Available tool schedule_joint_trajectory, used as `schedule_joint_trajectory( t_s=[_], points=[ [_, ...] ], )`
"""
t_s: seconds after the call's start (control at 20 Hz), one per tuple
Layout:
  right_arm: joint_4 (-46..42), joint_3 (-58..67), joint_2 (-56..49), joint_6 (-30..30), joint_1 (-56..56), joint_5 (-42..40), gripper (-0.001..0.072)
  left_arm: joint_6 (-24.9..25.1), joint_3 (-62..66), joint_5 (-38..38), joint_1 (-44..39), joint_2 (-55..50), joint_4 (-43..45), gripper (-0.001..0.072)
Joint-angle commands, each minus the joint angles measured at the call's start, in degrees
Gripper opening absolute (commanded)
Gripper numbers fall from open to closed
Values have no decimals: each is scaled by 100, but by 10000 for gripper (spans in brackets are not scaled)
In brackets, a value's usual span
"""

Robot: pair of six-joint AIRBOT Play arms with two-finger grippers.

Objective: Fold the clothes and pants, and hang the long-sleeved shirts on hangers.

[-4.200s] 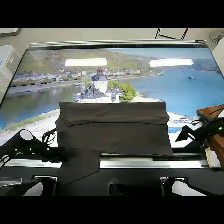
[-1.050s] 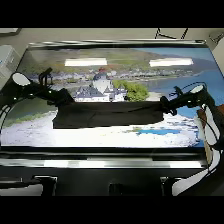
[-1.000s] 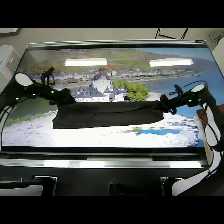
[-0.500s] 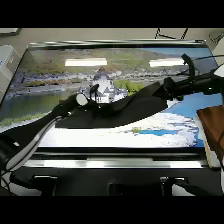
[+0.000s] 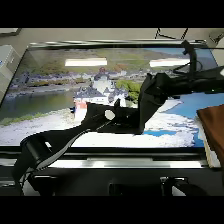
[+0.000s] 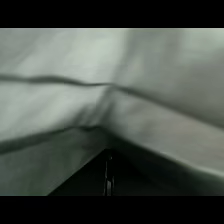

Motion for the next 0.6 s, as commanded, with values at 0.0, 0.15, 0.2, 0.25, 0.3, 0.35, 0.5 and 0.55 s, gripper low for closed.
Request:
schedule_joint_trajectory(
  t_s=[0.0, 0.15, 0.2, 0.25, 0.3, 0.35, 0.5, 0.55],
  points=[
    [308, 4, -597, -83, 514, -638, 36, 289, 138, -599, 450, 46, 632, 18],
    [1189, 4, -1285, -348, 1180, -1261, 36, 133, 129, -1974, 1644, 603, 2712, 18],
    [1381, 4, -1532, -428, 1425, -1515, 37, 13, 129, -2385, 2068, 885, 3416, 18],
    [1502, 4, -1770, -426, 1631, -1729, 37, -87, 129, -2789, 2533, 1233, 4140, 19],
    [1598, 4, -2039, -428, 1845, -1930, 37, -120, 129, -3141, 2968, 1585, 4725, 19],
    [1659, 4, -2288, -426, 2035, -2100, 37, -116, 129, -3488, 3442, 1976, 5226, 20],
    [1893, 4, -3058, -424, 2522, -2638, 38, 52, 129, -4170, 4645, 3003, 5805, 21],
    [2063, 4, -3311, -422, 2662, -2837, 47, 109, 129, -4238, 4972, 3305, 5805, 22]
  ],
)
